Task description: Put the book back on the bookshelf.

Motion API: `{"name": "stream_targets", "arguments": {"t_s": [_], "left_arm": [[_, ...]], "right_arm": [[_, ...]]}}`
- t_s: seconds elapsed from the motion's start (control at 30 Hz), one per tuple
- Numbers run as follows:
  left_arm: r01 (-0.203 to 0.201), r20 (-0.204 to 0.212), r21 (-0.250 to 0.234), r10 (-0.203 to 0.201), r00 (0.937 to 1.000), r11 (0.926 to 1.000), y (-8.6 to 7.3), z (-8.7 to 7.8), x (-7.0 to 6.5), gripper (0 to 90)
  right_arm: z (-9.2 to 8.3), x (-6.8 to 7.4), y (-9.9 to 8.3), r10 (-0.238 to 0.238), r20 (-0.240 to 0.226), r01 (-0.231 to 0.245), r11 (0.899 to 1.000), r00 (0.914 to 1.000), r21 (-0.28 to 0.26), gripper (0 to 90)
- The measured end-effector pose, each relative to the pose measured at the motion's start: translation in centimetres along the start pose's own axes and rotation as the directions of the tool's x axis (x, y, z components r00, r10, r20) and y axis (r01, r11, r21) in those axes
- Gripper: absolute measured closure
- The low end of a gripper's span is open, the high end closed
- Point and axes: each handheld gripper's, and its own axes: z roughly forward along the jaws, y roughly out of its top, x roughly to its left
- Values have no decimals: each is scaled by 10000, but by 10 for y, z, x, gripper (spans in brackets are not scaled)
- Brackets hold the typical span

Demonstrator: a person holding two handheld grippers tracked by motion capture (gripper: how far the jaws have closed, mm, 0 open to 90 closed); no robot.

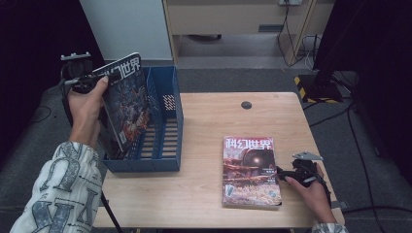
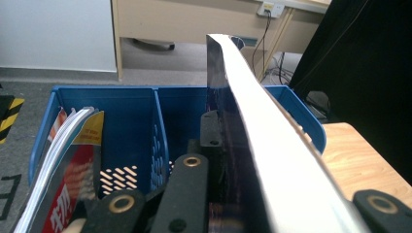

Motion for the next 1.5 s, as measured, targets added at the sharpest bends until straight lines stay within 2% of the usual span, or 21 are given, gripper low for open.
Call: {"name": "stream_targets", "arguments": {"t_s": [0.23, 0.37, 0.67, 0.8, 1.1, 1.43, 1.5], "left_arm": [[202, 58, -317, -201, 9998, 9993, -14, 7, 3, 822], [135, 58, -444, -132, 9999, 9989, -19, 11, 3, 822], [260, 44, -767, -257, 9997, 9967, -32, 18, 1, 821], [160, -41, -711, -163, 9999, 9973, -34, 18, -3, 821], [386, 8, -806, -386, 9993, 9960, -44, 22, -5, 822], [122, 18, -888, -121, 9999, 9960, -56, 27, -7, 821], [176, 60, -924, -172, 9998, 9956, -60, 27, -7, 821]], "right_arm": [[0, 0, 0, 7, 14, -7, 10000, 10000, -6, 49], [0, 0, 0, 10, 17, -10, 10000, 10000, -11, 49], [0, 0, 0, 27, 34, -27, 10000, 10000, -18, 50], [0, 1, 0, 27, 39, -27, 10000, 10000, -18, 50], [0, 1, 0, 32, 43, -32, 10000, 10000, -18, 50], [0, 1, 0, 34, 41, -34, 10000, 10000, -19, 50], [0, 1, 0, 33, 42, -33, 10000, 10000, -18, 50]]}}
